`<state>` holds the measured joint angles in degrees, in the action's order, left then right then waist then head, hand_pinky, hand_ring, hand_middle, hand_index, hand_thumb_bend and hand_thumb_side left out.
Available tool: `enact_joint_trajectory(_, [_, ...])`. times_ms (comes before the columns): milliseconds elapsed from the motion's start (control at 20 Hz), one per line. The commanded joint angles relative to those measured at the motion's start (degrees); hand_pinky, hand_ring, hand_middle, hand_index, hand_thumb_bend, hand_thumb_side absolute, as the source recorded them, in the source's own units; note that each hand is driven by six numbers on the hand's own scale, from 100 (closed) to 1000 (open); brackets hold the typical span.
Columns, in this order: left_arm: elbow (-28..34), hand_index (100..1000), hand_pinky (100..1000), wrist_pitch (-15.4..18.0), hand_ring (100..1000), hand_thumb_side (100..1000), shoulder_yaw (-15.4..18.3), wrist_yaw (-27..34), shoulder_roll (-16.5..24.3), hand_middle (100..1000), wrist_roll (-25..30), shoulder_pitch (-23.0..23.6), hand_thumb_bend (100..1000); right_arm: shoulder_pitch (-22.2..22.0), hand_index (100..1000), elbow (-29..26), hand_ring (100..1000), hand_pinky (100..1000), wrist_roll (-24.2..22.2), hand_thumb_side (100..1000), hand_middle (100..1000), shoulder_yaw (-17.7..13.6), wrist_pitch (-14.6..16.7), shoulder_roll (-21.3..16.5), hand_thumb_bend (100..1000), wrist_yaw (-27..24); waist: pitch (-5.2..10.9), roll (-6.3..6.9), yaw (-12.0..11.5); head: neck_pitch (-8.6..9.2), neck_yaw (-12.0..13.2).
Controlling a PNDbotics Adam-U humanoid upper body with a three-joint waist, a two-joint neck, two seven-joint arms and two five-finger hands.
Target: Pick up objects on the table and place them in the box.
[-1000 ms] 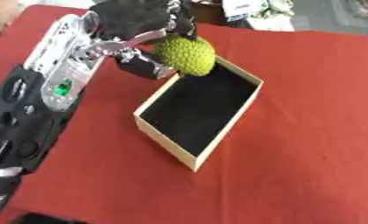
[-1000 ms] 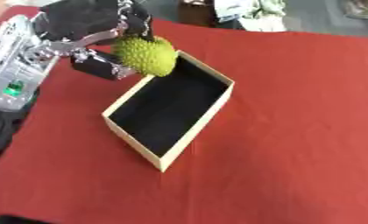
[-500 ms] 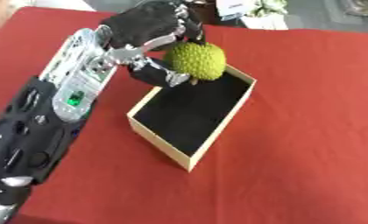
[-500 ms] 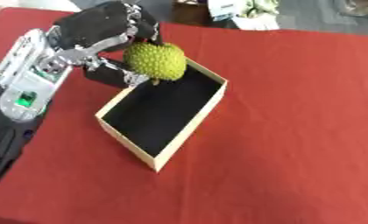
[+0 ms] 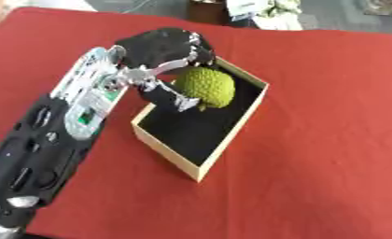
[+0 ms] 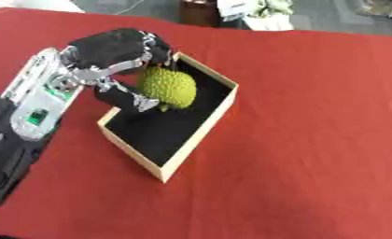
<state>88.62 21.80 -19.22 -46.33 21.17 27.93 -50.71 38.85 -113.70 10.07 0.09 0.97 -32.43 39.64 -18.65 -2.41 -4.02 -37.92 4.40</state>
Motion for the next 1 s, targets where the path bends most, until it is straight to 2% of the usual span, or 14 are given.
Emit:
enact_joint_trajectory(50, [0.96,856,647,0.81,657,437,0.19,-1.40,0.44,701,2.03,-0.50,225,0.67,839,-0.89,859,813,0.01,787,866,-0.40,-0.07,-0.80,100,-0.24,1.15,0.14,-0.03,0.07,-0.16])
enact_joint_trajectory(100, [1.16,862,694,0.88,672,443,0.35,-1.81,0.49,714,2.54,-0.39,231,0.62,839,-0.89,859,813,0.06,790,867,-0.42,-0.08,-0.82,100,-0.24,1.15,0.15,-0.05,0.08,-0.19])
enact_joint_trajectory(150, [1.36,894,745,0.70,759,534,0.66,-2.28,0.59,779,2.79,-0.34,312,0.57,839,-0.89,859,813,0.12,786,866,-0.46,-0.10,-0.82,100,-0.23,1.17,0.13,-0.08,0.09,-0.24])
enact_joint_trajectory(250, [1.87,913,791,0.26,793,625,1.14,-3.13,0.75,809,2.72,-0.26,409,0.47,839,-0.89,859,812,0.23,785,866,-0.52,-0.12,-0.82,100,-0.23,1.19,0.11,-0.13,0.17,-0.32])
enact_joint_trajectory(350, [2.56,914,804,0.01,801,674,1.48,-3.94,0.92,811,2.25,-0.18,455,0.36,838,-0.89,859,812,0.30,785,866,-0.55,-0.17,-0.80,100,-0.24,1.20,0.09,-0.20,0.28,-0.37])
enact_joint_trajectory(550, [3.64,912,801,-0.26,800,695,2.13,-4.58,1.32,812,1.59,0.07,464,0.24,838,-0.89,859,812,0.41,783,866,-0.58,-0.21,-0.78,100,-0.26,1.26,-0.01,-0.31,0.47,-0.47])
enact_joint_trajectory(700, [4.51,905,789,-0.87,789,667,3.11,-3.68,1.75,802,1.21,0.43,412,0.32,838,-0.89,859,813,0.71,778,865,-0.66,-0.07,-0.84,100,-0.33,1.33,-0.16,-0.35,0.50,-0.40])
enact_joint_trajectory(800, [5.80,892,772,-1.96,769,675,4.38,-2.04,2.45,784,0.26,0.88,283,0.39,838,-0.89,859,813,1.16,773,865,-0.82,0.10,-0.94,100,-0.42,1.37,-0.23,-0.41,0.52,-0.36])
enact_joint_trajectory(850, [6.85,878,761,-2.77,750,736,5.23,-0.58,2.98,766,-0.61,1.28,132,0.42,838,-0.89,859,813,1.47,766,865,-0.92,0.20,-1.00,100,-0.49,1.38,-0.26,-0.46,0.53,-0.37])
enact_joint_trajectory(950, [10.00,855,732,-5.17,714,807,7.75,4.99,4.49,736,-3.57,2.80,100,0.42,837,-0.89,859,810,2.25,766,865,-1.09,0.39,-1.08,100,-0.77,1.33,-0.31,-0.60,0.59,-0.51])
enact_joint_trajectory(1000, [11.72,845,720,-6.88,699,803,9.32,8.73,5.34,721,-5.34,3.90,100,0.29,836,-0.89,859,810,2.60,766,865,-1.17,0.41,-1.10,100,-1.01,1.30,-0.32,-0.70,0.63,-0.70])
